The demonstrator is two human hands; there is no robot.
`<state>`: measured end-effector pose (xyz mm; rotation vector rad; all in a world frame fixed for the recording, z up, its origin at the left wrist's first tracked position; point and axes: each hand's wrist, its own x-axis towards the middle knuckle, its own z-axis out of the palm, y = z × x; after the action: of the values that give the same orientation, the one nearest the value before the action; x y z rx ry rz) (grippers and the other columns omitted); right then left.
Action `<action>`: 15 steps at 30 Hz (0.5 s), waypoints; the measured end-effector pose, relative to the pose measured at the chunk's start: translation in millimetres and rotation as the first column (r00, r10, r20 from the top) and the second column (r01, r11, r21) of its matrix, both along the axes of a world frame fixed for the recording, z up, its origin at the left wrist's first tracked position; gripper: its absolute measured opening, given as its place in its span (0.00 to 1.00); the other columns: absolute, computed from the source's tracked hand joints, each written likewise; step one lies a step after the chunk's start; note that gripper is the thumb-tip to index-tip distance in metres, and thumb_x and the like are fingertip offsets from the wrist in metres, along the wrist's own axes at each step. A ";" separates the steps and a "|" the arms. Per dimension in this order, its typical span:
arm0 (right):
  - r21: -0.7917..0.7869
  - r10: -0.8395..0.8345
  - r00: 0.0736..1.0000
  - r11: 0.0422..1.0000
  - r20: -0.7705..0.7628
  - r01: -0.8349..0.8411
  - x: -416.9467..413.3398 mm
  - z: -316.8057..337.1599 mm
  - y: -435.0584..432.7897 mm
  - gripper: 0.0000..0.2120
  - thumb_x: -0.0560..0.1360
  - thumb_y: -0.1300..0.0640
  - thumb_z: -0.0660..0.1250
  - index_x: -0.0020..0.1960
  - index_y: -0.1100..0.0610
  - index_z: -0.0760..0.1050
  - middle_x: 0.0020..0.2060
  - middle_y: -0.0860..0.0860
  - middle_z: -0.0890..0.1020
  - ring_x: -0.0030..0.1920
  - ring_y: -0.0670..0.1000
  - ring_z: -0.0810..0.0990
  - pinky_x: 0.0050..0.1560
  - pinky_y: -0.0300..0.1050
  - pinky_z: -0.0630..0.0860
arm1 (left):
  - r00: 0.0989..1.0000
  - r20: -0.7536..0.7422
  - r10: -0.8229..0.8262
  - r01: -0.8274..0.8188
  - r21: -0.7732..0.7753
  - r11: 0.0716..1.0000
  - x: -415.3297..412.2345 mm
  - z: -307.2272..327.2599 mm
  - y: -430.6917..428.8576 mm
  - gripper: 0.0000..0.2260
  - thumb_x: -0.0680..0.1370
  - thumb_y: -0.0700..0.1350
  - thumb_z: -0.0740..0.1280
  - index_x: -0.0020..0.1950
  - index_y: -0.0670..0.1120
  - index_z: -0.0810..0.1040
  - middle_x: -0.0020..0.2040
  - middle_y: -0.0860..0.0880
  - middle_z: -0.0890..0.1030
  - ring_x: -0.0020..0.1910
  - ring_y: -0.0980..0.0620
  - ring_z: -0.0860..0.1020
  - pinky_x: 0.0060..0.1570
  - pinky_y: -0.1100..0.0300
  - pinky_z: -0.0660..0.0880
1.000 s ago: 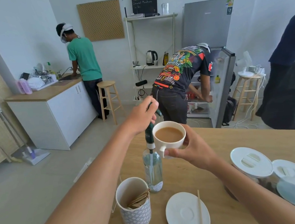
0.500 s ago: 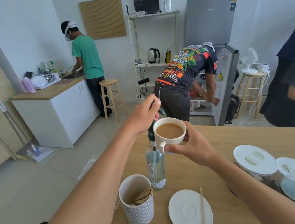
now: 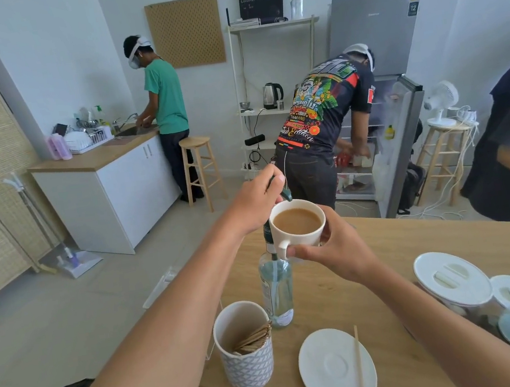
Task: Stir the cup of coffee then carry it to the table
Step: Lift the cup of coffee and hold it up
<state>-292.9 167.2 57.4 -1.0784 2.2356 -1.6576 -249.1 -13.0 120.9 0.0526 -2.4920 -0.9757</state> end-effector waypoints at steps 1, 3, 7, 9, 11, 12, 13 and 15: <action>0.000 -0.002 1.000 1.000 0.001 0.002 -0.2 0.2 -0.1 0.43 0.57 0.42 0.82 0.67 0.49 0.69 0.54 0.40 0.80 0.53 0.36 0.78 0.48 0.28 0.75 | 1.000 -0.006 0.001 -0.001 0.000 1.000 0.0 -0.7 -0.4 0.10 0.84 0.49 0.55 0.44 0.52 0.69 0.39 0.50 0.80 0.41 0.50 0.81 0.43 0.54 0.74; 0.002 -0.008 1.000 1.000 -0.003 0.008 -0.8 0.3 0.3 0.43 0.56 0.40 0.81 0.67 0.49 0.69 0.54 0.40 0.80 0.53 0.36 0.78 0.48 0.28 0.75 | 1.000 -0.019 0.005 -0.005 -0.011 1.000 -0.2 -1.6 -1.1 0.09 0.84 0.49 0.55 0.45 0.52 0.69 0.37 0.52 0.79 0.38 0.57 0.78 0.39 0.58 0.72; 0.004 -0.011 1.000 1.000 -0.008 0.011 -1.4 0.1 2.2 0.45 0.55 0.39 0.81 0.67 0.49 0.69 0.54 0.41 0.80 0.54 0.37 0.79 0.49 0.31 0.76 | 1.000 -0.006 0.001 -0.001 -0.013 1.000 0.0 -2.0 -0.7 0.10 0.84 0.50 0.54 0.45 0.53 0.69 0.37 0.53 0.78 0.38 0.56 0.77 0.39 0.57 0.72; 0.000 -0.008 1.000 1.000 0.002 0.008 -2.0 -0.2 3.8 0.45 0.55 0.38 0.81 0.67 0.49 0.69 0.54 0.41 0.81 0.53 0.36 0.79 0.49 0.29 0.75 | 1.000 0.004 0.000 0.000 -0.012 1.000 0.5 -2.5 -0.3 0.10 0.84 0.51 0.54 0.44 0.52 0.69 0.36 0.55 0.77 0.36 0.58 0.76 0.37 0.58 0.69; 0.004 -0.010 1.000 1.000 0.005 0.010 -2.0 0.1 5.0 0.45 0.54 0.37 0.81 0.66 0.49 0.69 0.54 0.41 0.81 0.53 0.36 0.79 0.49 0.28 0.75 | 1.000 0.009 0.004 -0.004 -0.010 1.000 1.4 -3.8 0.1 0.11 0.84 0.51 0.53 0.43 0.54 0.68 0.35 0.56 0.76 0.35 0.60 0.75 0.36 0.59 0.68; 0.008 -0.011 1.000 1.000 0.005 0.011 -2.1 0.2 5.7 0.45 0.54 0.37 0.80 0.66 0.48 0.69 0.54 0.41 0.81 0.53 0.36 0.79 0.49 0.28 0.75 | 1.000 0.008 0.005 -0.005 -0.008 1.000 1.7 -4.2 0.2 0.11 0.84 0.51 0.53 0.42 0.56 0.67 0.35 0.56 0.76 0.35 0.62 0.75 0.36 0.59 0.68; 0.011 -0.013 1.000 1.000 0.004 0.012 -2.2 0.3 6.2 0.45 0.54 0.37 0.80 0.66 0.48 0.69 0.54 0.41 0.80 0.53 0.35 0.78 0.48 0.28 0.75 | 1.000 0.008 0.006 -0.005 -0.009 1.000 2.0 -4.3 0.3 0.12 0.84 0.51 0.53 0.41 0.57 0.67 0.35 0.56 0.76 0.34 0.64 0.75 0.36 0.59 0.68; 0.010 -0.016 1.000 1.000 0.004 0.016 -2.4 -0.1 7.2 0.45 0.54 0.37 0.80 0.66 0.48 0.69 0.54 0.41 0.80 0.52 0.34 0.78 0.48 0.26 0.74 | 1.000 0.011 0.008 -0.007 -0.020 1.000 2.3 -4.3 1.0 0.12 0.84 0.51 0.53 0.41 0.58 0.66 0.35 0.56 0.75 0.33 0.65 0.74 0.36 0.59 0.67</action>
<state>-295.3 174.4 57.3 -1.0566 2.2535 -1.6514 -246.8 -12.0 116.5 0.0614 -2.5097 -0.9505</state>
